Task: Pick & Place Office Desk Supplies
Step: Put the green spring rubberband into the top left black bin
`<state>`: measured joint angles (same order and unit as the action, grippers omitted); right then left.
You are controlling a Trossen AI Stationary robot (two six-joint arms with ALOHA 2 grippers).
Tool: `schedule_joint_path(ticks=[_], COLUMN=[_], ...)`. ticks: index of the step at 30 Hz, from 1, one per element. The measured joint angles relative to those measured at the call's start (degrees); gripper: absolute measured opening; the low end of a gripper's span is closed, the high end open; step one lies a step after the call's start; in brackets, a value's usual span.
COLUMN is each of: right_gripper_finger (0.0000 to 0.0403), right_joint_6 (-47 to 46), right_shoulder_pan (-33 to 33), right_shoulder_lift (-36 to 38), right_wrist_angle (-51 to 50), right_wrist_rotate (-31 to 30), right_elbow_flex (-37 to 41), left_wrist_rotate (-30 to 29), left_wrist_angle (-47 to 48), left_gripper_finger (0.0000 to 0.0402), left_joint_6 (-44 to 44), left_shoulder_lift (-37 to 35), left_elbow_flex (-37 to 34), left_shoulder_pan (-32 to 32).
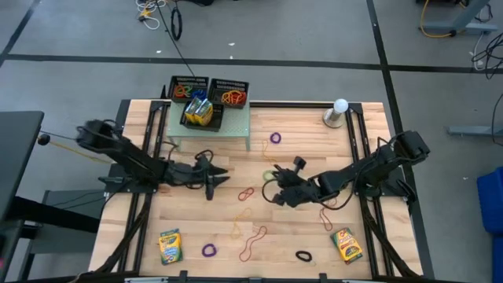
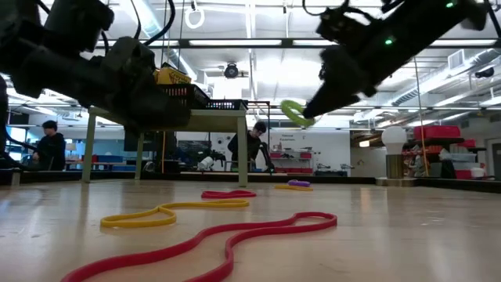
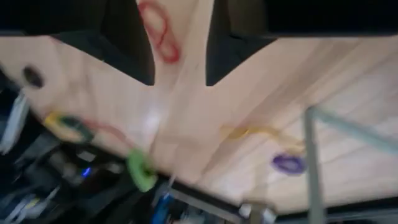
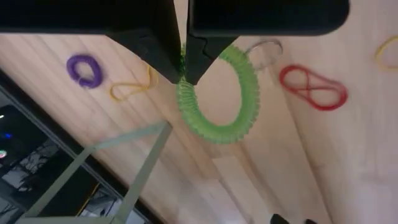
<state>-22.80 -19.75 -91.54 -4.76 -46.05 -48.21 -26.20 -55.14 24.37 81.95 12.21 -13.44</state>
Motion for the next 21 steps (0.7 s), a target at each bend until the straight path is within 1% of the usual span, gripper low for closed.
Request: schedule_joint_path(ticks=[3, 4, 6, 10, 14, 18, 21], right_gripper_finger=[0.0012, 0.0012, 0.0012, 0.0013, 0.0013, 0.0013, 0.0013], right_joint_6=[1.52, 1.73, 2.34, 4.16, 4.69, 4.35, 4.52], right_shoulder_pan=[0.82, 0.82, 0.57, -0.04, -0.48, -0.70, -0.70], right_shoulder_lift=[-1.67, -2.24, -3.44, -5.64, -6.98, -7.16, -7.16], right_wrist_angle=[4.51, 5.95, 8.37, 12.62, 14.61, 15.15, 16.80], right_wrist_rotate=[0.21, 0.17, 0.47, 0.47, 0.49, 0.06, 0.02], right_elbow_flex=[0.00, 0.00, 0.00, 0.00, 0.00, 0.00, 0.00], left_wrist_rotate=[0.79, 0.71, 1.09, 2.13, 1.97, 1.35, 2.51], left_wrist_angle=[-11.94, -14.55, -16.55, -15.21, -14.89, -11.98, -9.45], left_gripper_finger=[0.0181, 0.0190, 0.0208, 0.0237, 0.0253, 0.0253, 0.0243], left_joint_6=[-2.39, -3.06, -4.10, -4.29, -5.05, -4.43, -4.25], left_shoulder_lift=[7.42, 9.37, 12.89, 18.35, 22.10, 23.39, 23.37], left_elbow_flex=[1.18, 1.99, 4.91, 11.63, 17.05, 19.59, 21.34], left_shoulder_pan=[-0.06, -0.04, -0.06, -0.06, 0.34, 1.05, 1.20])
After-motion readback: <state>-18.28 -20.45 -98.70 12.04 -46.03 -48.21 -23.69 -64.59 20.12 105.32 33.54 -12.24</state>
